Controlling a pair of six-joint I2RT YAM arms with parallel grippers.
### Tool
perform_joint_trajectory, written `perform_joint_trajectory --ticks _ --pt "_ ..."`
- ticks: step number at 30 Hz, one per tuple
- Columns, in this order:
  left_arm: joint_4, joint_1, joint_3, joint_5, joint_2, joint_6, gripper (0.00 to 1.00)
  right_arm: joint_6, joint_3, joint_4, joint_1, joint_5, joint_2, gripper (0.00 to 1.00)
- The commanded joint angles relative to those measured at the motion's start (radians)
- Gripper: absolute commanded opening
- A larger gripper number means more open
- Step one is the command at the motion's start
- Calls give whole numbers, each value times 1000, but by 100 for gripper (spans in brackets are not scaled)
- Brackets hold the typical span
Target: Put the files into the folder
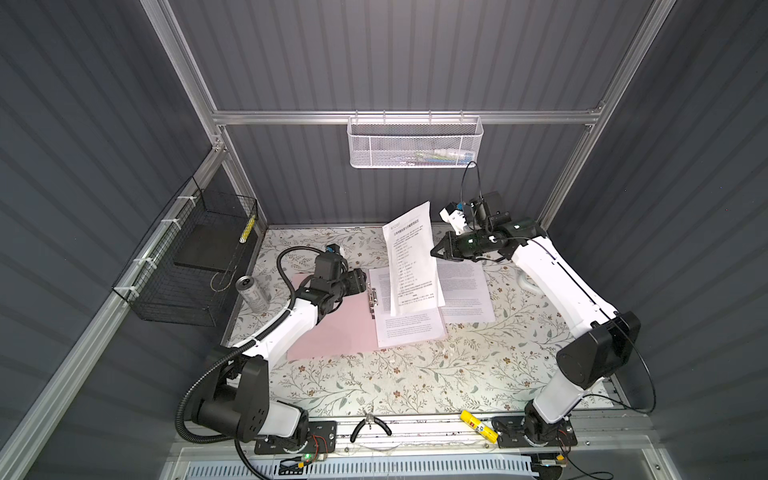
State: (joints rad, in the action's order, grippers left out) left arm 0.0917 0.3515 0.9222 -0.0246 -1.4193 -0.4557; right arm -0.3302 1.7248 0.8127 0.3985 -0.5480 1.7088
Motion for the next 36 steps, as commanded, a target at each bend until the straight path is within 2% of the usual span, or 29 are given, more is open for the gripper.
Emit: perform_joint_trajectory --ticks 1,6,11,18,36 --pt "22 -8 -19 8 20 16 72 -21 -119 -91 -30 -110 56 0" --pt "19 -9 -25 5 17 20 72 3 -220 -155 -49 -163 186 0" --pt "16 -9 -35 11 25 16 71 19 -257 -177 -49 -126 225 0" --pt "12 -9 -53 13 19 11 71 45 -221 -154 -50 -101 289 0" --pt "14 -9 -49 16 0 9 70 53 -147 -141 -55 -102 347 0"
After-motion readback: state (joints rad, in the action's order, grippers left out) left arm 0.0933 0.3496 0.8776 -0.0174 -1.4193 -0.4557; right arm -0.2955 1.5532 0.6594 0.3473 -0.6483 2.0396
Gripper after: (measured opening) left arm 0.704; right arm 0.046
